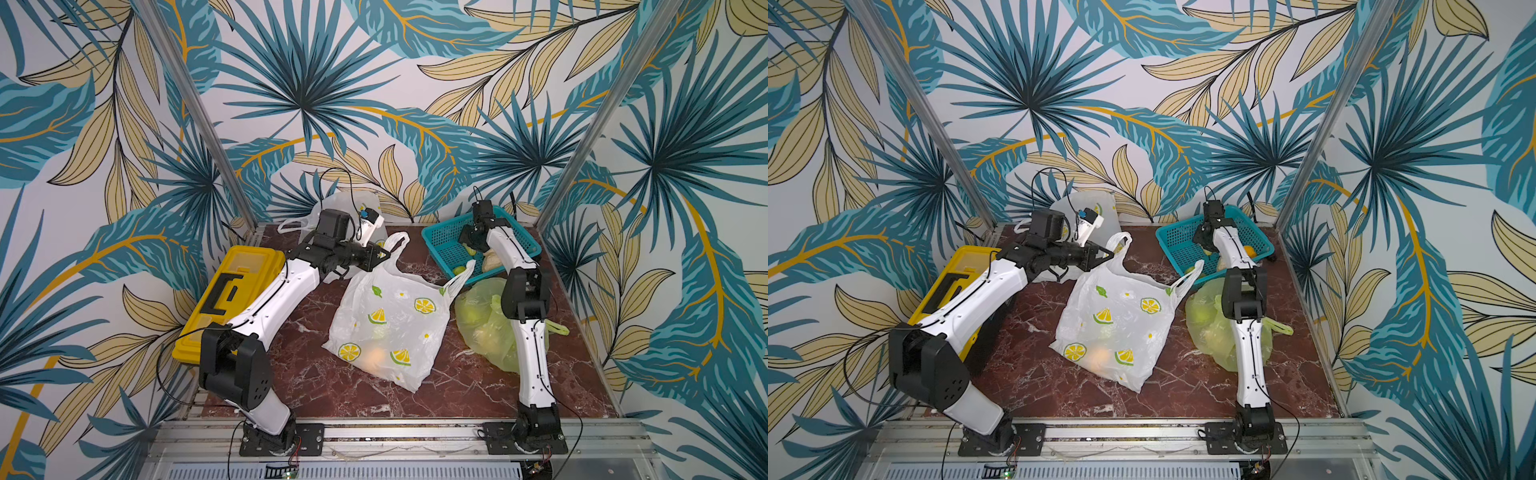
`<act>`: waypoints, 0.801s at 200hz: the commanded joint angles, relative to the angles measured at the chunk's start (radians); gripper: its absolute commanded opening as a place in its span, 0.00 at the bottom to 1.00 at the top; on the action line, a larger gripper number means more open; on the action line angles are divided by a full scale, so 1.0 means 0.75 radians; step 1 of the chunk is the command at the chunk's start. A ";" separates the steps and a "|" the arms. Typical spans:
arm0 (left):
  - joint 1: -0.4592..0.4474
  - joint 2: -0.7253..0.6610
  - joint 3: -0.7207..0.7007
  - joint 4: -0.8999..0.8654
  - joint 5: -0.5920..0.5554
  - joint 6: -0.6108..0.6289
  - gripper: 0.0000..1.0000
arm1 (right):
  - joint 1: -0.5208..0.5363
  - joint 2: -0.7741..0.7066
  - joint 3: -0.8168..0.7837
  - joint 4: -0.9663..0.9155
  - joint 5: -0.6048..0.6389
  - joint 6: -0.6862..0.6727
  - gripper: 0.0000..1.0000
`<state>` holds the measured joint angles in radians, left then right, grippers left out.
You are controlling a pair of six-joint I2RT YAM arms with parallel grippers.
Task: Place the pears into plastic bags & tie knots
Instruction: Pick up the pear from the basket.
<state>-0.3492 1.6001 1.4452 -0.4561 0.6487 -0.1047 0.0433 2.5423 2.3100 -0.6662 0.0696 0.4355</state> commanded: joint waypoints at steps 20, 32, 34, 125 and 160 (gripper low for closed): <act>0.011 -0.060 -0.024 0.025 -0.006 0.031 0.00 | 0.030 -0.247 -0.363 0.175 -0.140 0.080 0.26; 0.011 -0.052 -0.013 0.025 0.005 0.025 0.00 | 0.038 -0.306 -0.417 0.191 -0.162 0.080 0.26; 0.011 -0.051 -0.013 0.025 0.007 0.025 0.00 | 0.038 -0.318 -0.426 0.195 -0.162 0.080 0.26; -0.007 -0.019 0.016 0.033 0.031 0.022 0.00 | 0.066 -0.813 -0.875 0.346 -0.213 0.095 0.24; -0.007 -0.026 0.008 0.033 0.024 0.025 0.00 | 0.065 -0.843 -0.909 0.313 -0.177 0.066 0.22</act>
<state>-0.3519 1.5829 1.4353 -0.4522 0.6548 -0.0971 0.0860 1.9076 1.6585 -0.4294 -0.0757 0.4934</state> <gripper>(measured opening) 0.045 0.636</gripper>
